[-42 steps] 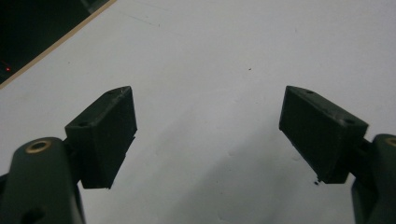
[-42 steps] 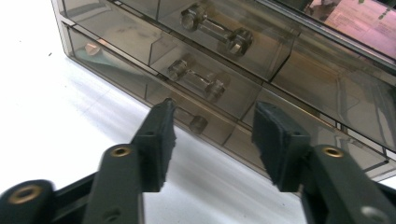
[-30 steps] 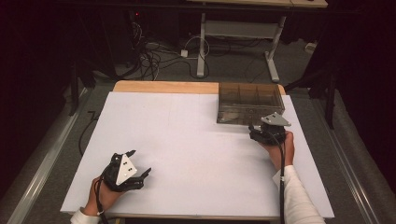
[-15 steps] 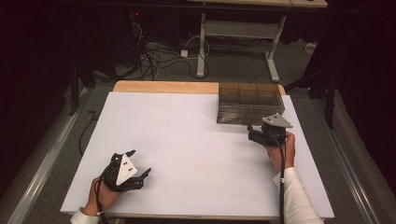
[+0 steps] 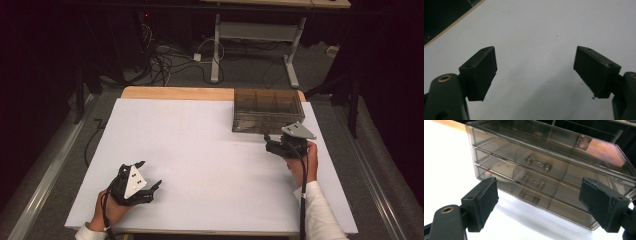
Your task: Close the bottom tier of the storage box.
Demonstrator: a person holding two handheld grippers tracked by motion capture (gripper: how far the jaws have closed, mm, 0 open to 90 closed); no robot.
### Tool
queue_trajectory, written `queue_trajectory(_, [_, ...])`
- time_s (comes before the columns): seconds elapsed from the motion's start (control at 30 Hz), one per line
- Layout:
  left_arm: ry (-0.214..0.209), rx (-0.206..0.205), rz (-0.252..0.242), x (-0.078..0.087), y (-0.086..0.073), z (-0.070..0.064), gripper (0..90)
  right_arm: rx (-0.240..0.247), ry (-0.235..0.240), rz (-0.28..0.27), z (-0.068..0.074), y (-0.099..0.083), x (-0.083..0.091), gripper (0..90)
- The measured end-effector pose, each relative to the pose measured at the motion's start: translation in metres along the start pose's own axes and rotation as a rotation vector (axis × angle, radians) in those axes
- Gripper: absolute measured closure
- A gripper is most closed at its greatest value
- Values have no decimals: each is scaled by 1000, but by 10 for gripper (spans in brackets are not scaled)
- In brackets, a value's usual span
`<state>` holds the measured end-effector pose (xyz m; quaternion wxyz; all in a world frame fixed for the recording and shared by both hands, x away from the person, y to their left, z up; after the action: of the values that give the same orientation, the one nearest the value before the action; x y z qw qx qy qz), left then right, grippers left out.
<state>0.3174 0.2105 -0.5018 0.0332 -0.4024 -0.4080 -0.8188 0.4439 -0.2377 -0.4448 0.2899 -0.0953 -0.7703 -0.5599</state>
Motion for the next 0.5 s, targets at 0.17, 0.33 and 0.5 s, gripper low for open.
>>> queue_trajectory(0.17, [0,-2,0,0,0,0,181,16,7,-11,4,2,5,160])
queue_trajectory(0.33, [-1,-2,1,0,0,0,182,23,16,-22,7,3,8,161])
queue_trajectory(0.5, [-1,-3,1,0,0,0,182,43,28,-30,12,5,12,161])
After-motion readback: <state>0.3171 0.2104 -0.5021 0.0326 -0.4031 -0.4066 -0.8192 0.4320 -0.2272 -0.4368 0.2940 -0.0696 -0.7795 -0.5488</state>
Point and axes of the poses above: each handheld gripper's, and its own axes: x roughly backward along the jaws, y roughly out of its top, z roughly to its left, the point moved 3 cm from there along -x, roughly forward along the jaws, and after that the axes turned 11 degrees about z, right-handed, at the moved point
